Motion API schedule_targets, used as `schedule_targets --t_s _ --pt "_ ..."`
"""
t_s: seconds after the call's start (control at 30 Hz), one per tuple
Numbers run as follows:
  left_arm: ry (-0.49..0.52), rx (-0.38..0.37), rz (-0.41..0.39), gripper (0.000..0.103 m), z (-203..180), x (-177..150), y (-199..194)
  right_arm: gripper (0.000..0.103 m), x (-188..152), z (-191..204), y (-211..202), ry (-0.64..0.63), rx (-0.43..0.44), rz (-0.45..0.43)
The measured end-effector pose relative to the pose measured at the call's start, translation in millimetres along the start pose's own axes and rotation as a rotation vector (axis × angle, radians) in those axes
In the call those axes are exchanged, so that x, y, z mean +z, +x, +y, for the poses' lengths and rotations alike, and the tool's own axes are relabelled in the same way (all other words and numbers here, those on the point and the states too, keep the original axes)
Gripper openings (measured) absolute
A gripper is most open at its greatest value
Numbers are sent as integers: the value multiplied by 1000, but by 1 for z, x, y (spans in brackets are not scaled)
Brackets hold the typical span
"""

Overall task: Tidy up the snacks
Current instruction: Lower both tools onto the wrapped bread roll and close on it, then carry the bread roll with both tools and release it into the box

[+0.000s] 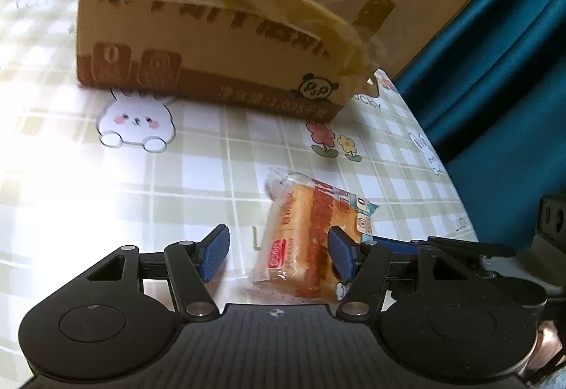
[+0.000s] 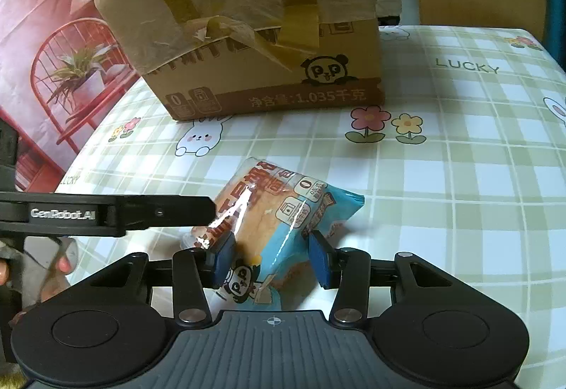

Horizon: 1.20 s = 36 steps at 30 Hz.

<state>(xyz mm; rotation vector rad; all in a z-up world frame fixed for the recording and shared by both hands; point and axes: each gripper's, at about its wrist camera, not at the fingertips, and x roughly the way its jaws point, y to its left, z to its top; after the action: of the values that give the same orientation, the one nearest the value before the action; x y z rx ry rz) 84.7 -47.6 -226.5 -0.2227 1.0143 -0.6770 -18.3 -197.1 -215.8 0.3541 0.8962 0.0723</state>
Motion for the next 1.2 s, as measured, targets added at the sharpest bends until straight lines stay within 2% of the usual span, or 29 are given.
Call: schedule_targets --t_s 0.1,0.17,0.3,0.5,0.63,0.83,1.07,1.2 --pt "-39 -18 17 55 5 -1 12 43 0 -1 3 4 12 -7" --pt "-59 -29 19 55 8 -4 15 43 -1 -1 4 7 19 -10" --pt "-86 -74 19 45 11 -7 16 43 -2 -3 4 17 34 -3" --pt "-62 -55 0 44 4 -5 7 34 -1 9 1 -29 32 -16" --pt "-43 -55 -46 42 -2 5 -10 34 11 16 -10 -60 39 -59" --pt "10 -61 -189 42 -23 41 -52 33 54 38 -44 -156 50 -182" --pt "104 -42 -382 42 -52 90 -109 33 122 66 -89 -259 80 -339" --pt "115 -42 -442 42 -57 125 -117 33 164 78 -97 -325 63 -398"
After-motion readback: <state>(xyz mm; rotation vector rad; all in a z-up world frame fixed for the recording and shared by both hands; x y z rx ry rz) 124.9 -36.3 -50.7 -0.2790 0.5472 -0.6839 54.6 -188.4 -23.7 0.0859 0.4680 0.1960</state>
